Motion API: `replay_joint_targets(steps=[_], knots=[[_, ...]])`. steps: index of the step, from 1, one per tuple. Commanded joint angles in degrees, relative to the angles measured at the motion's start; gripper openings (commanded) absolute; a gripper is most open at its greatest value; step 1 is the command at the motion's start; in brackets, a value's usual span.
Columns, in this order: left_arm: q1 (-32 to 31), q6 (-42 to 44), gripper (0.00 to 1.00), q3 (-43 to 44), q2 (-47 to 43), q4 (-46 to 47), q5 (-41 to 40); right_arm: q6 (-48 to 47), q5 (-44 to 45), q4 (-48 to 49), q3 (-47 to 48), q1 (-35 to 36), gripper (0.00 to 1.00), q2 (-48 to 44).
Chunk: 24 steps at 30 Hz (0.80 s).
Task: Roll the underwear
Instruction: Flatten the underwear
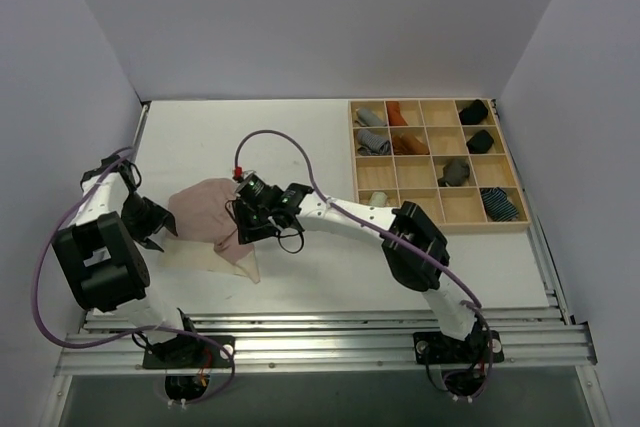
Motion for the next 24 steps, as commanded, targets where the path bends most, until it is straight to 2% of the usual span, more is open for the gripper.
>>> replay_joint_targets(steps=[1, 7, 10, 11, 12, 15, 19, 22, 24], knots=[[0.96, 1.95, 0.58, -0.05, 1.87, 2.5, 0.76, -1.14, -0.38, 2.21, 5.9, 2.41, 0.31, 2.77], [2.1, 3.89, 0.56, 0.56, 4.33, 3.82, 0.23, -0.79, -2.85, 3.8, 12.32, 3.73, 0.31, 8.31], [2.37, 5.12, 0.49, 0.48, 4.95, 5.14, 1.37, -0.17, -3.11, 4.32, 14.35, 4.26, 0.34, 10.86], [2.37, 5.64, 0.47, 0.48, 5.3, 5.4, 1.72, -0.09, -2.24, 4.41, 14.79, 4.52, 0.34, 11.91], [2.37, 5.91, 0.39, 0.39, 5.56, 6.1, 2.86, -0.08, -1.36, 4.15, 16.18, 4.61, 0.35, 12.62], [2.37, 6.7, 0.26, -0.66, 6.09, 7.51, 4.62, -0.44, 0.93, 2.66, 18.82, 4.78, 0.35, 15.87], [2.28, 7.41, 0.12, -1.63, 6.62, 8.13, 5.95, -1.75, 2.94, 1.34, 23.3, 4.7, 0.34, 19.21], [2.37, 8.02, 0.04, -2.16, 6.09, 8.66, 7.0, -1.93, 4.18, 2.38, 23.4, 4.43, 0.34, 20.01], [2.37, 8.2, 0.02, -2.33, 5.65, 8.83, 7.44, -2.19, 5.5, 2.3, 23.4, 4.43, 0.29, 20.18]])
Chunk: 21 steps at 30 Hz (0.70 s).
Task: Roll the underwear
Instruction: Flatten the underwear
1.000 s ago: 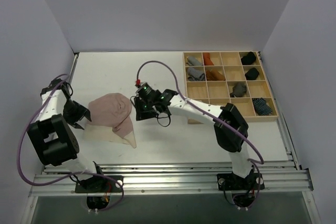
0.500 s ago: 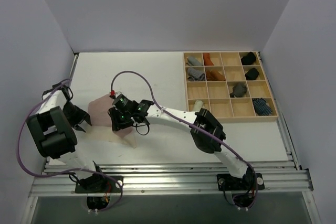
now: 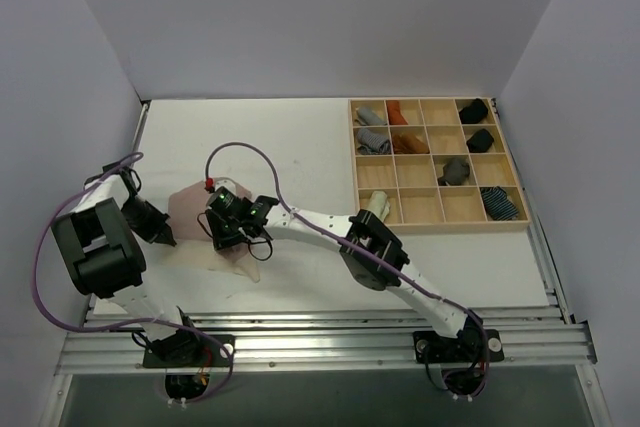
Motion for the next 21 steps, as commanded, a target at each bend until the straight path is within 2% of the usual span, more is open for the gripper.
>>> replay_joint_targets(steps=[1, 2, 3, 4, 6, 13, 18, 21], knots=[[0.36, 1.31, 0.02, -0.02, -1.06, 2.01, 2.19, -1.04, 4.08, -1.91, 2.42, -0.24, 0.27, -0.43], [0.44, 1.4, 0.02, 0.07, -1.24, 2.01, 2.28, -0.77, 5.22, -2.01, 1.9, -0.42, 0.24, -0.6], [0.36, 1.4, 0.02, 0.16, -1.32, 2.01, 2.72, -0.6, 5.58, -2.1, 1.46, -0.6, 0.14, -0.86], [0.36, 1.4, 0.02, 0.33, -1.32, 2.01, 3.07, -0.68, 6.02, -1.92, 0.85, -0.86, 0.08, -1.22], [0.36, 1.49, 0.02, 0.77, -1.24, 1.93, 3.95, -0.68, 7.69, -0.27, -2.22, -1.82, 0.01, -3.32], [-0.61, 2.54, 0.02, 5.33, 1.13, 3.16, 7.47, -3.75, 8.31, -1.3, -10.58, -8.41, 0.0, -11.58], [-5.95, 1.93, 0.02, 12.36, 5.87, 3.33, 8.0, -6.74, 7.17, -0.17, -20.59, -14.73, 0.0, -17.73], [-10.26, 1.23, 0.02, 17.11, 9.55, 2.63, 6.42, -9.03, 3.13, 1.41, -24.82, -16.68, 0.0, -20.72]])
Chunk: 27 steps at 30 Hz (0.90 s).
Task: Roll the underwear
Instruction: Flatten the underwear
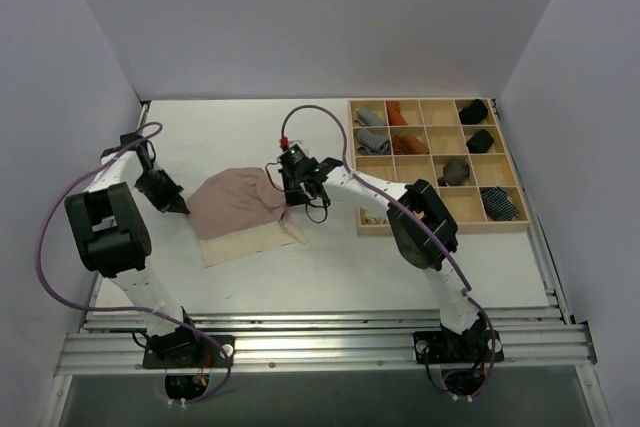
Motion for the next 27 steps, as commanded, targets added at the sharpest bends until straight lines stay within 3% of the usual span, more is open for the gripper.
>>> replay_joint_targets(steps=[1, 4, 5, 8, 13, 20, 22, 25, 27], knots=[[-4.79, -0.44, 0.02, 6.12, 3.71, 0.73, 0.53, -4.42, -3.04, 0.43, -3.18, -1.82, 0.0, -5.73], [-7.33, -0.26, 0.07, 7.1, 3.73, 0.02, 0.72, -5.65, -5.06, 0.43, -3.37, -2.96, 0.0, -6.44], [-7.78, -1.05, 0.19, 6.49, 3.11, 0.02, -0.07, -6.09, -5.5, 0.43, -3.19, -3.57, 0.0, -6.18], [-8.05, -3.07, 0.41, 3.06, 1.17, 0.9, -1.57, -6.88, -5.42, 0.52, -2.58, -4.98, 0.0, -5.13], [-8.31, -2.9, 0.4, 2.79, 5.47, 0.99, -2.89, -9.87, -3.23, -2.72, 3.48, -7.62, 0.0, -1.53], [-9.72, -2.11, 0.15, 10.08, 12.68, -1.12, -4.21, -13.21, 4.77, -10.02, 12.1, -12.19, 0.0, 5.06], [-9.19, -2.11, 0.12, 12.01, 14.44, -0.25, -2.98, -14.53, 4.77, -11.42, 13.24, -13.24, 0.09, 6.38], [-9.28, -2.11, 0.13, 16.67, 15.41, -0.24, -3.6, -12.87, 5.39, -14.15, 15.0, -14.39, 0.18, 5.87], [-9.37, -2.2, 0.3, 19.48, 14.54, -1.56, -3.24, -11.29, 6.27, -16.42, 15.62, -14.39, 0.25, 4.2]])
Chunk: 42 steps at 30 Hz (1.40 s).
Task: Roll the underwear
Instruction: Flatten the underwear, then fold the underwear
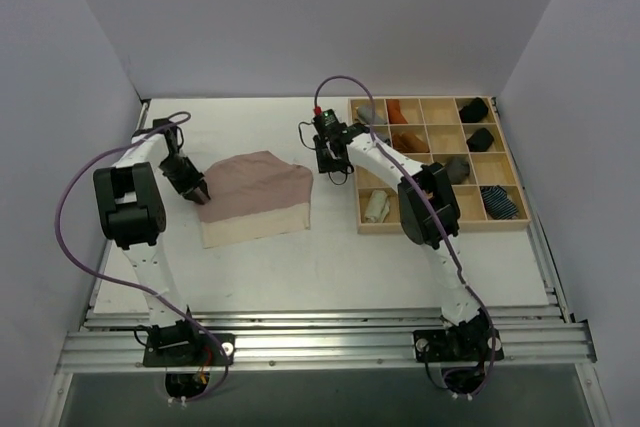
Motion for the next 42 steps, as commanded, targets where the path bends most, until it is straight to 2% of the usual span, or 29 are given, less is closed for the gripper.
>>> replay_joint_targets(steps=[1, 2, 5, 15, 19, 22, 27, 28, 29, 32, 37, 42], knots=[[-0.06, 0.08, 0.37, 7.2, -1.01, 0.1, -0.99, 0.78, 2.43, -6.74, 2.68, 0.27, 0.27, -2.82], [-0.06, -0.36, 0.42, 7.74, -2.75, -0.6, -1.17, 1.31, 1.29, -6.39, 1.63, 0.89, 0.29, -4.31], [0.03, -1.15, 0.48, 7.75, -4.61, -1.82, -0.56, 1.31, -4.14, -3.76, -1.09, 2.29, 0.29, -7.04], [2.31, -3.26, 0.48, -2.96, -14.98, -3.33, -4.69, 3.6, -9.0, 3.82, -4.8, 4.41, 0.28, -4.15], [4.16, -3.88, 0.47, -5.69, -14.02, -3.77, -2.14, 5.27, -5.06, 1.97, -3.21, 5.28, 0.28, -0.38], [4.17, -3.79, 0.46, -7.1, -13.84, -2.63, -0.03, 7.2, -2.51, 0.38, -4.7, 5.2, 0.24, 0.25], [4.34, -3.0, 0.46, -6.93, -15.95, -2.89, -1.08, 10.71, -2.5, 4.85, -15.05, 7.04, 0.2, -3.44], [4.34, -2.91, 0.46, -6.41, -16.04, -3.15, -1.17, 11.33, -0.85, 5.21, -16.12, 7.57, 0.18, -4.05], [4.25, -2.82, 0.46, -6.32, -16.04, -3.68, -1.34, 11.94, -0.57, 5.3, -16.91, 8.18, 0.12, -4.23], [4.34, -2.91, 0.46, -5.97, -16.31, -4.91, -1.96, 15.98, 1.18, 4.52, -19.81, 11.17, 0.03, -5.46], [4.78, -1.86, 0.46, -5.96, -17.01, -6.23, -2.31, 25.03, 3.9, 3.9, -30.77, 17.93, 0.02, -12.82], [5.31, -0.28, 0.46, -6.23, -17.62, -7.02, -2.05, 34.88, 7.43, -0.31, -35.64, 26.54, 0.03, -17.5]])
